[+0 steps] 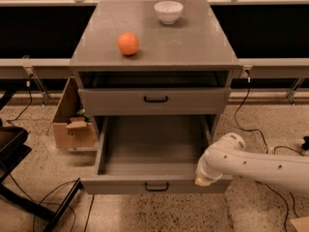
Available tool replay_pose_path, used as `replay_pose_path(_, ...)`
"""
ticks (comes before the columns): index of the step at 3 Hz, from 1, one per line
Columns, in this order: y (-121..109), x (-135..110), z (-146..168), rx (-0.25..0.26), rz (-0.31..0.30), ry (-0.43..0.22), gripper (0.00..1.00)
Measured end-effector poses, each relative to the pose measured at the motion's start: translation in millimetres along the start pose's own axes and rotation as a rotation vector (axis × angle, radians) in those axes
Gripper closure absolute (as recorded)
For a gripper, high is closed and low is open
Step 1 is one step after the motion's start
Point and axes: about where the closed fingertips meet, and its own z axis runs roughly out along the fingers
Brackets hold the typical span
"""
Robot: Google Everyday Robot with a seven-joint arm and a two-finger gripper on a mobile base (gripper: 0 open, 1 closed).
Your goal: Open middle drawer
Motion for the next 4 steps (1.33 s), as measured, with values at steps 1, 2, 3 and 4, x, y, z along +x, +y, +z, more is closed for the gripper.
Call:
replay_pose_path(1,9.5,4.6,-4.8,0.023,-0.001,-0.002,1.00)
replay_pose_path(2,10.0,4.6,-3.1,0.024,-0.001,-0.002,1.00)
replay_pose_path(3,19.1,8.6,-5.9,0.044,-0.001,-0.005,1.00)
replay_pose_path(4,19.0,8.6,-6.0,0.044,-0.001,-0.005,1.00)
